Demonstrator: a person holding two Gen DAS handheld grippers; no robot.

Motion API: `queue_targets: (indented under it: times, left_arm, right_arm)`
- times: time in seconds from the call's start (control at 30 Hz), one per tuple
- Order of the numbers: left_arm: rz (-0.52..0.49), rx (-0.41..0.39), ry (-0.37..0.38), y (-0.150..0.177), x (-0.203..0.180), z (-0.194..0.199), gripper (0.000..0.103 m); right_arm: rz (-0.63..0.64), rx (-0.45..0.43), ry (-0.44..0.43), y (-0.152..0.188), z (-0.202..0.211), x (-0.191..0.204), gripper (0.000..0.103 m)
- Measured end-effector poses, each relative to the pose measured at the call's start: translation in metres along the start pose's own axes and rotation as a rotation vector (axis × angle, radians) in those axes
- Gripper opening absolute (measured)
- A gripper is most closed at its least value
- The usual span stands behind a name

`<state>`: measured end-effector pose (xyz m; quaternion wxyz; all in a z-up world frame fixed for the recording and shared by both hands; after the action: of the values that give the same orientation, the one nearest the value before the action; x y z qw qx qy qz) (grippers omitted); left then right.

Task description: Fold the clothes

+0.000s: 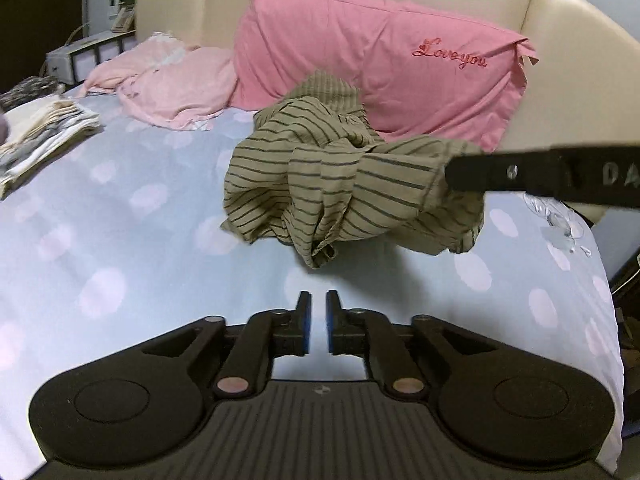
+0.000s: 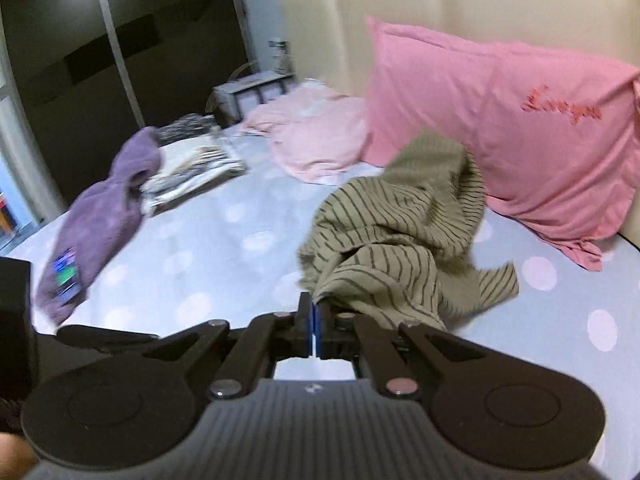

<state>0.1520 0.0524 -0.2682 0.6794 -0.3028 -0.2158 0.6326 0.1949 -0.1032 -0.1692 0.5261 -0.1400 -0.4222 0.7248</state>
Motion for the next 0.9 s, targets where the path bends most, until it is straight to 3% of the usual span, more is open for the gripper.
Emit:
queue_targets:
  times: [0.07,0.13,0.23,0.4,0.53,0.63,0.9]
  left_arm:
    - [0.03,-0.011,-0.011,0.009,0.0,0.014,0.01]
    - [0.033,-0.024,-0.022,0.013,0.002,0.022,0.021]
    - [0.029,-0.037,-0.038,0.018,0.004,0.03,0.03]
    - [0.037,-0.036,-0.044,0.029,0.005,0.036,0.031]
    - [0.044,-0.024,-0.06,0.048,0.009,0.032,0.043]
    - [0.07,-0.013,-0.057,0.05,0.014,0.015,0.045]
    - [0.172,0.048,-0.01,0.033,0.029,-0.064,0.049]
  right_arm:
    - [0.016,-0.003,-0.03,0.006,0.015,0.017,0.001]
    - [0.028,-0.009,-0.066,0.011,0.03,0.031,0.0]
    - [0.059,-0.021,-0.107,0.016,0.052,0.054,0.0]
    - [0.11,-0.018,-0.045,0.031,0.061,0.061,0.0]
    - [0.081,0.03,0.018,0.047,0.038,0.037,0.01]
    - [0.054,0.029,0.06,0.056,0.022,0.021,0.039]
    - [-0.02,0.101,0.108,0.086,-0.009,-0.015,0.044]
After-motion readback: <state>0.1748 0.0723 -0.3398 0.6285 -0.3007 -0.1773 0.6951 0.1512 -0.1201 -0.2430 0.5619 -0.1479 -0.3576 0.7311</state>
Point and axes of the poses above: each gripper's, at about its wrist camera, not at the fingertips, and z roughly against the way its jaws point, x to its left, y to its underside, the point moved 8 cm from there along -z, roughly the way its jaws point, and after that the axes turned 4 degrees about -z, right-handed, at the moved point
